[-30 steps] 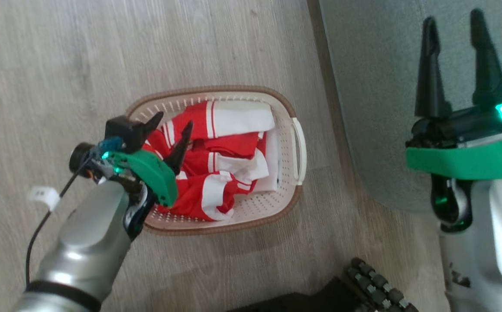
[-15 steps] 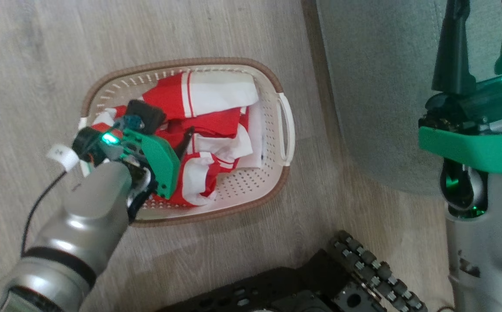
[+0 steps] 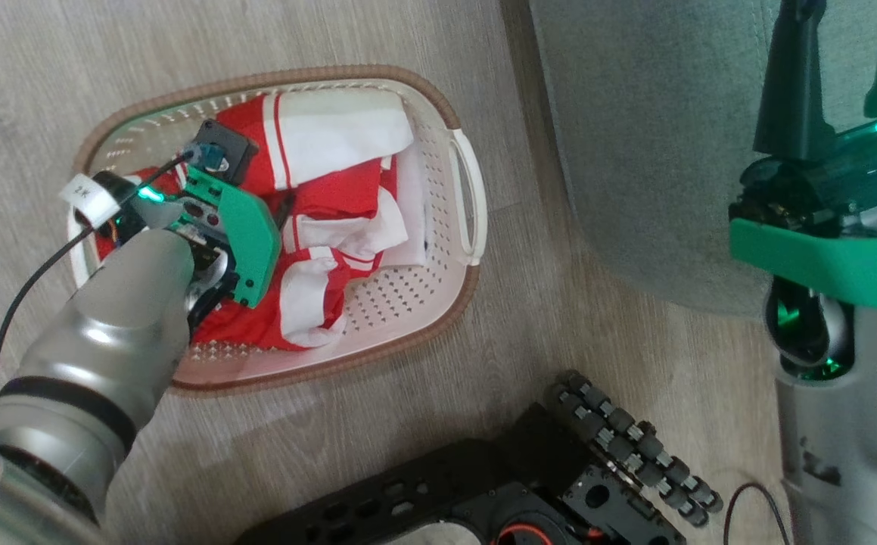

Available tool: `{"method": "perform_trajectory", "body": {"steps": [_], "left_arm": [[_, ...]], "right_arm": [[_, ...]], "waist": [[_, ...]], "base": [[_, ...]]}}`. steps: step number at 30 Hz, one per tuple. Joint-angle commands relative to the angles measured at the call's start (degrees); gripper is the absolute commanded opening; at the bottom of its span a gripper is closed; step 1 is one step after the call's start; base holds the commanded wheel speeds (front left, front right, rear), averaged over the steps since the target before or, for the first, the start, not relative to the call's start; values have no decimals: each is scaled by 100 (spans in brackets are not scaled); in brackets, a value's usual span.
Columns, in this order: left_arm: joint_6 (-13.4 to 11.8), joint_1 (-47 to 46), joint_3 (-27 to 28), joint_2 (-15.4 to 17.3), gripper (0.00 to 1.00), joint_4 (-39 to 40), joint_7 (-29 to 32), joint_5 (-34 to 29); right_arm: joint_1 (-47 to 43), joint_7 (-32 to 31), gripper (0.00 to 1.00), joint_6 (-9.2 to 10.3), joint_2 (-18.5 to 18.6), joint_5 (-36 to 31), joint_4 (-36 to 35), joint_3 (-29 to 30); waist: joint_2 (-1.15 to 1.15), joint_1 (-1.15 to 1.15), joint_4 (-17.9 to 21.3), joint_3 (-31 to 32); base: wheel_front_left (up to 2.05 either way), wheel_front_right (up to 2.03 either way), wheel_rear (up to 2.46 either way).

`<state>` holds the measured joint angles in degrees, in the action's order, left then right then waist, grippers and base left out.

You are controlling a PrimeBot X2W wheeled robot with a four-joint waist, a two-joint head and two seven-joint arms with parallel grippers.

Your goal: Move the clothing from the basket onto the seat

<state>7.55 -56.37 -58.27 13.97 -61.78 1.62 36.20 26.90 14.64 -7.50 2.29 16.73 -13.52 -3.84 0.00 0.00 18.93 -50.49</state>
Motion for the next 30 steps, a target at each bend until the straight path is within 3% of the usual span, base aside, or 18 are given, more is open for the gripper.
{"method": "perform_trajectory", "body": {"steps": [1,6,8,9,10,11,21,30], "left_arm": [[-7,-17,33,121,100,-6,19,51],[-7,-109,-255,134,98,-86,240,231],[-7,-126,-353,144,47,-84,264,313],[-7,-131,-391,149,29,-82,254,359],[-7,-134,-429,154,4,-80,237,401],[-7,-135,-468,157,0,-69,206,442],[-7,-30,-814,57,0,119,-170,943],[-7,279,-1108,-92,0,500,-839,1459]], "right_arm": [[-33,36,100,1,59,38,-234,-80],[-6,36,100,1,59,55,-228,-103],[1,36,100,1,59,61,-215,-109],[2,36,100,1,59,65,-208,-115],[5,36,100,1,59,66,-200,-121],[9,36,100,1,59,65,-193,-126],[22,36,100,1,59,-8,-62,-183],[-136,36,100,1,59,-75,235,-146]], "waist": [[0,0,28,-54],[0,0,39,-115],[0,0,28,-112],[0,0,23,-103],[0,0,18,-92],[0,0,11,-78],[0,0,-143,346],[0,0,-435,1209]], "base": [[0,0,0],[0,0,0],[0,0,0],[0,0,0],[0,0,0],[0,0,0],[0,0,0],[0,0,0]]}}
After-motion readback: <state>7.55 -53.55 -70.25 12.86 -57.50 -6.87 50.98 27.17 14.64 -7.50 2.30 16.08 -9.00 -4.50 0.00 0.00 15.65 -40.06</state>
